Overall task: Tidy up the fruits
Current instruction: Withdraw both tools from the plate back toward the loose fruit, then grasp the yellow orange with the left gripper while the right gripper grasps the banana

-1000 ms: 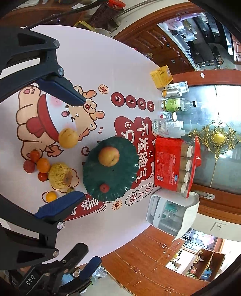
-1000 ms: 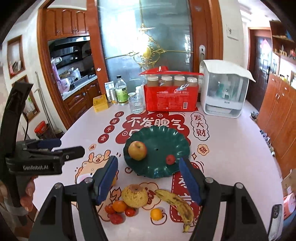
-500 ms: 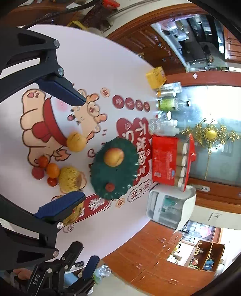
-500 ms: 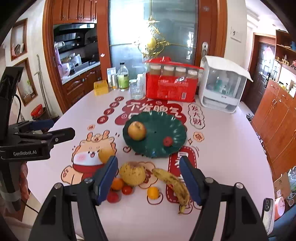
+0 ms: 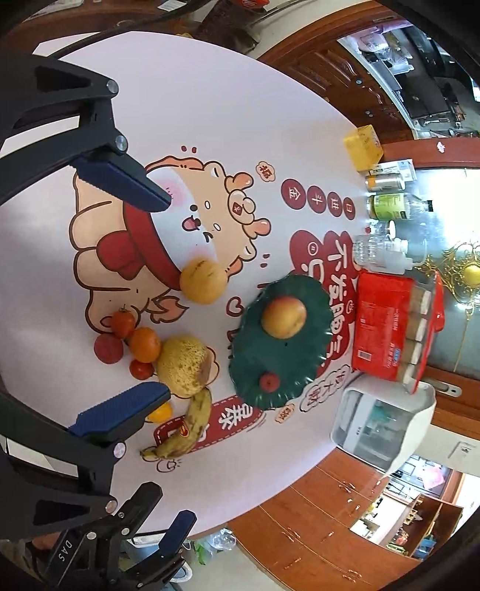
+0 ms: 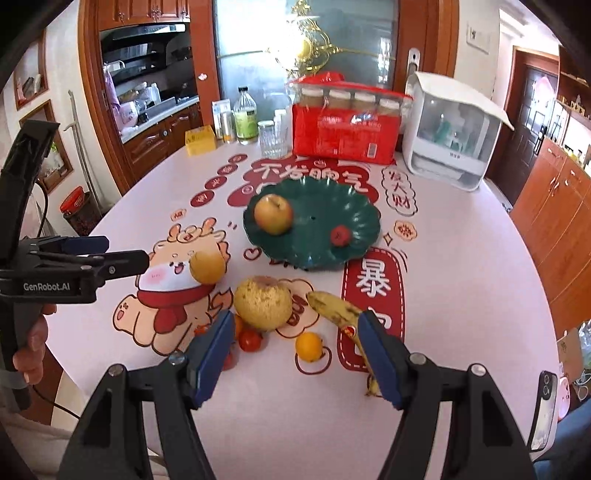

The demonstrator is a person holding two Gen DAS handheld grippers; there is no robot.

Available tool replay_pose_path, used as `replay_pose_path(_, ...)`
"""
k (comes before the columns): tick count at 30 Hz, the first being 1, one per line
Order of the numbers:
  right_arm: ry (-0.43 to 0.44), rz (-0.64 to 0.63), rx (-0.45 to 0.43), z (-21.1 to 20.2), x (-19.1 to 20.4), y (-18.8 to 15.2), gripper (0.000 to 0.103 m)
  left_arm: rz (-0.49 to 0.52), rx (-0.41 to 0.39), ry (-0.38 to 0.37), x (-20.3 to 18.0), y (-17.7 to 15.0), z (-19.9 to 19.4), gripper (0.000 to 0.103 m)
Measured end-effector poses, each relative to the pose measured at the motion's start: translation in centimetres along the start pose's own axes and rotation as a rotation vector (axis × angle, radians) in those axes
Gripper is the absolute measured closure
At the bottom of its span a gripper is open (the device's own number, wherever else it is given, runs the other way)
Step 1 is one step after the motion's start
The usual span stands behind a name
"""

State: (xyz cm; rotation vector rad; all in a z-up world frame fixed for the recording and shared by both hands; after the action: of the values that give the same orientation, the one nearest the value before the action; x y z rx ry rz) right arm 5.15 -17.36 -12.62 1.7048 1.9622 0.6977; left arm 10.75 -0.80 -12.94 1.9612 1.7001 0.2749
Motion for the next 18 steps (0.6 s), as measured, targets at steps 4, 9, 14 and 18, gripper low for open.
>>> replay_pose_path(4, 0.021, 0.030, 0.040, 1.3, -0.6, -0.9, 0.034, -0.006, 0.026, 0.024, 0.2, -0.2, 1.1, 0.010)
replay_pose_path(9, 0.021, 0.052, 0.070, 2.6, -1.7, -1.8, 0.034, -0.029, 0.073, 0.011, 0.5, -0.3, 2.7, 0.010)
replay_pose_path(14, -0.036, 0.055, 0.109, 4.4, -3.7, -2.4, 0.035, -0.056, 0.126, 0.029, 1.4, -0.5, 5.0, 0.010)
replay_pose_path(18, -0.058, 0.056, 0.136, 6.1, -5.4, -2.6, 0.038, -0.074, 0.153, 0.024, 1.9, -0.4, 6.5, 0.010)
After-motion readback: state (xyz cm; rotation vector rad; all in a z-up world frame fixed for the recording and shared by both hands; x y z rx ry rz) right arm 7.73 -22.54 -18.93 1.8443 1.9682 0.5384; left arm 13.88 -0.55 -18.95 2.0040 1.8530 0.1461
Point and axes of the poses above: each gripper's, at about its wrist camera, not at the fingertips, and z roughly the way its jaws point, x to its left, y to its top, the point moved 10 cm from there along z, roughly the way its jaws point, and after that the axes turned 2 degrees about -y, right-handed, at the moved point
